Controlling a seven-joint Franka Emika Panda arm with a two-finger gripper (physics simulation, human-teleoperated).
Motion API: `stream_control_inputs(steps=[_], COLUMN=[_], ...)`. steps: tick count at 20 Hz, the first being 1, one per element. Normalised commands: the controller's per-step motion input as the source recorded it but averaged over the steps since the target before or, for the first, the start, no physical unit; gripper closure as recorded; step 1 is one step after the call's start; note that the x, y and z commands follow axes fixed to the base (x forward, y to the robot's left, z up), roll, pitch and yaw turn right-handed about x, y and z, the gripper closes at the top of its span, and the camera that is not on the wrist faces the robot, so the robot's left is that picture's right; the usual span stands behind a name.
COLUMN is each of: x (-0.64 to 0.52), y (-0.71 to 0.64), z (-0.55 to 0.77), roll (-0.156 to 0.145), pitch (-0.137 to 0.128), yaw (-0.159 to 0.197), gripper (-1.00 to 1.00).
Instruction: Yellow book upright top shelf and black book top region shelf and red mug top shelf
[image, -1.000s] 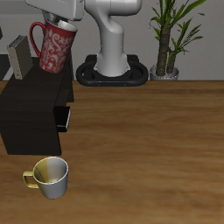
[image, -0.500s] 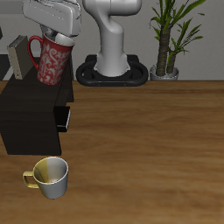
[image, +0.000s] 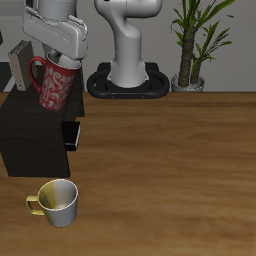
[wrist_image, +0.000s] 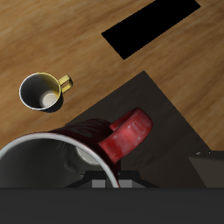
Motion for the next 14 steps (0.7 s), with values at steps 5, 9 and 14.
stream_control_inputs(steps=[5, 9, 14], x=[-0.02, 0.04, 0.11], y=[-0.17, -0.15, -0.04], z=[-0.08, -0.1, -0.12], roll=[-0.028, -0.02, -0.024], pitch=[0.001, 0.023, 0.04], yaw=[0.002, 0.014, -0.004], gripper=[1.0, 1.0, -1.0])
